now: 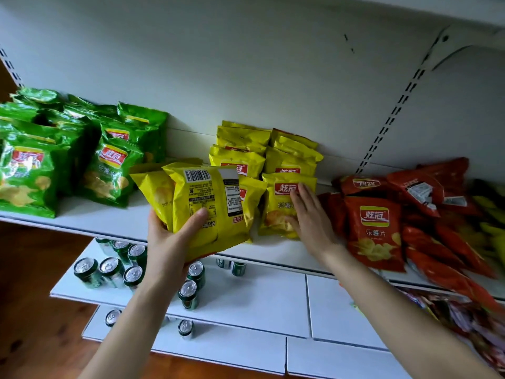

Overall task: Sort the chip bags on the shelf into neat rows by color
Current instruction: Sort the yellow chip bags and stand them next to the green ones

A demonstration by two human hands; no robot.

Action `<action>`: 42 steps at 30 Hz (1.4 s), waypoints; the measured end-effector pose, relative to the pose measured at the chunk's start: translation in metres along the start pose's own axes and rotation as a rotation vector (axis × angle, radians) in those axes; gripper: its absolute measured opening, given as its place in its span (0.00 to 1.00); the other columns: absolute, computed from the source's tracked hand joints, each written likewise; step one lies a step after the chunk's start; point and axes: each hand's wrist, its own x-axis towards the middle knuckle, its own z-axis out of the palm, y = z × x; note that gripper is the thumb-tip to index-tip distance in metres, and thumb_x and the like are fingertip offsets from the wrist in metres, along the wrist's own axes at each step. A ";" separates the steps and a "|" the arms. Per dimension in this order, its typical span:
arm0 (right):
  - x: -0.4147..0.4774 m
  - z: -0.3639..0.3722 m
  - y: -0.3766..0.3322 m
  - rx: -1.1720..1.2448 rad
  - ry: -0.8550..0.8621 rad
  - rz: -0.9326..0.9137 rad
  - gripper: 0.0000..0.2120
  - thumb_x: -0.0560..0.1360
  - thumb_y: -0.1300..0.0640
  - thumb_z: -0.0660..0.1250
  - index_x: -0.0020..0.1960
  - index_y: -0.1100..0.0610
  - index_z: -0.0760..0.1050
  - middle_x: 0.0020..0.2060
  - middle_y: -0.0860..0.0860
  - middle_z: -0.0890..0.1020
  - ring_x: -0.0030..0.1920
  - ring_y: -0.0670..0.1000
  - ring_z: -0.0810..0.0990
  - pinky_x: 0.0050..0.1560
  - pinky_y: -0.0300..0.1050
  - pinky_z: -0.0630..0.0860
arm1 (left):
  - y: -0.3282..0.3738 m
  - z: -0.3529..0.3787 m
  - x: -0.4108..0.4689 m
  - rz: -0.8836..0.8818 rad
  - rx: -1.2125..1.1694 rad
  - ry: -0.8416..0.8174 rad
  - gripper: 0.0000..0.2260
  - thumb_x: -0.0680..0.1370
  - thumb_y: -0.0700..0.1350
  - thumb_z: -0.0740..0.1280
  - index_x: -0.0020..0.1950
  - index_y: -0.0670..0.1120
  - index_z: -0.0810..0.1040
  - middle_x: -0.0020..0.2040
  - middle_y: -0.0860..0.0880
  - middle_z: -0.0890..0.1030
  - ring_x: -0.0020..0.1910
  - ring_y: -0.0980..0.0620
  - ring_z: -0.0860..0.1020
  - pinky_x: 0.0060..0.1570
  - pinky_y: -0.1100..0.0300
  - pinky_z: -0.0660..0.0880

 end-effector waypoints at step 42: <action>-0.040 -0.068 -0.086 0.411 0.281 -0.431 0.31 0.71 0.45 0.65 0.68 0.61 0.68 0.70 0.61 0.65 0.70 0.57 0.64 0.69 0.44 0.59 | 0.003 0.021 -0.002 -0.160 -0.090 -0.190 0.17 0.81 0.54 0.57 0.66 0.47 0.70 0.57 0.43 0.80 0.47 0.45 0.82 0.33 0.52 0.80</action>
